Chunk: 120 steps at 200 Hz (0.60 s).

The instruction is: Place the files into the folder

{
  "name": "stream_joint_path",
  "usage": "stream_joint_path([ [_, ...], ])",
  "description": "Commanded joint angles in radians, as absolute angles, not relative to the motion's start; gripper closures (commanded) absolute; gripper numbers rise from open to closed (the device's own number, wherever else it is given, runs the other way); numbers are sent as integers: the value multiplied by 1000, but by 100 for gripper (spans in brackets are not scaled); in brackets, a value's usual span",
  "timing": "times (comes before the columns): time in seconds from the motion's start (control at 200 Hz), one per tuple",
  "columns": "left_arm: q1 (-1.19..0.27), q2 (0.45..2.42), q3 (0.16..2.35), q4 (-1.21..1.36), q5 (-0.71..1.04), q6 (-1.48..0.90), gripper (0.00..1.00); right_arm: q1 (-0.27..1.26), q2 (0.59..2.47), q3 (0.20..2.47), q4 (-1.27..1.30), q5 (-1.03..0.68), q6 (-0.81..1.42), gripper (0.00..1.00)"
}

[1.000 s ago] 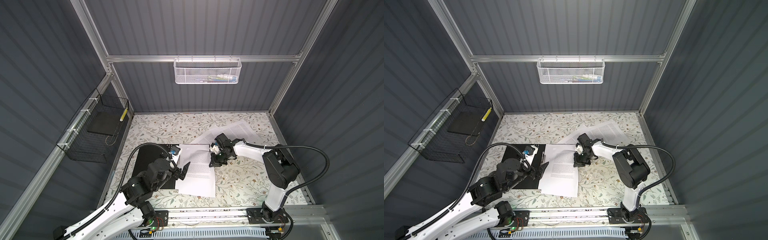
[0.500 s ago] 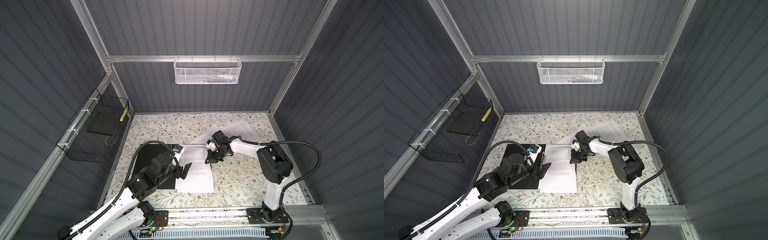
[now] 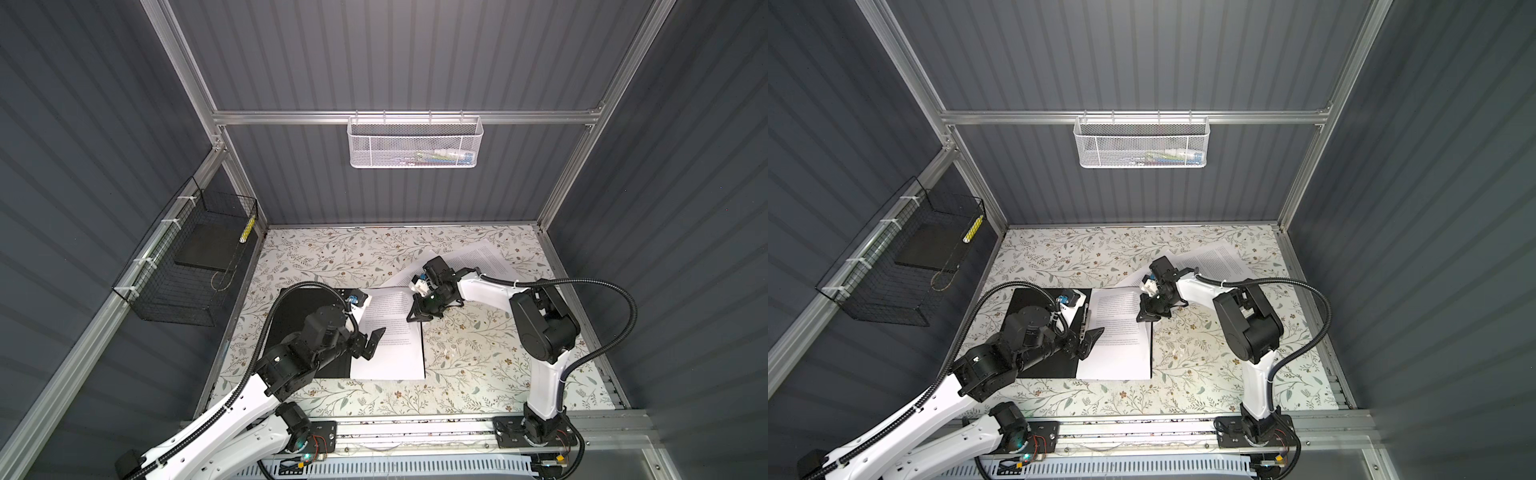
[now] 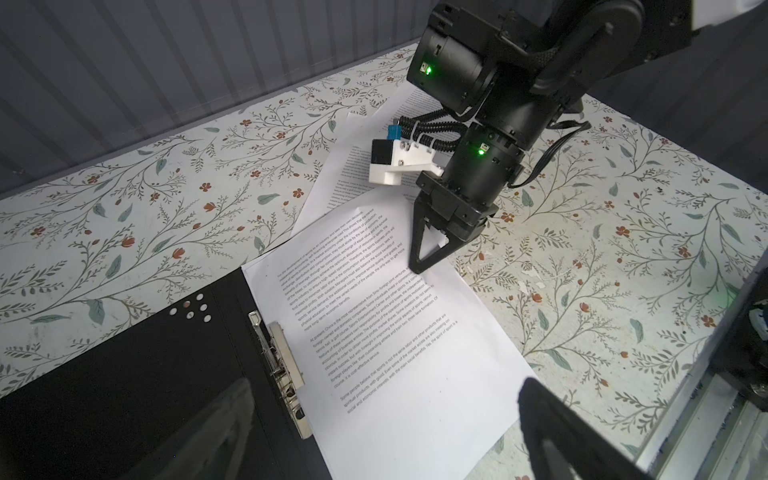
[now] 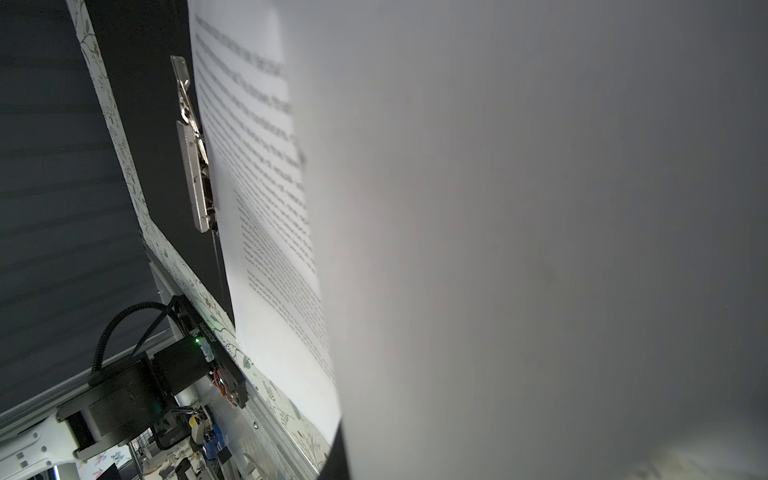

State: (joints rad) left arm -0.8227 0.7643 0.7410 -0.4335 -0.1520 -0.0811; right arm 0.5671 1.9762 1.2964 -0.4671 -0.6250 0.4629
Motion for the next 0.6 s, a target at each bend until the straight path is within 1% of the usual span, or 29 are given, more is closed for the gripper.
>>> stream_joint_path([
  [0.0,-812,765,751,-440,-132,-74,0,562,2005,1321,-479,-640,453,99],
  [0.595,-802,768,750,-439,-109,-74,0,560,2021,1326,-452,-646,486,98],
])
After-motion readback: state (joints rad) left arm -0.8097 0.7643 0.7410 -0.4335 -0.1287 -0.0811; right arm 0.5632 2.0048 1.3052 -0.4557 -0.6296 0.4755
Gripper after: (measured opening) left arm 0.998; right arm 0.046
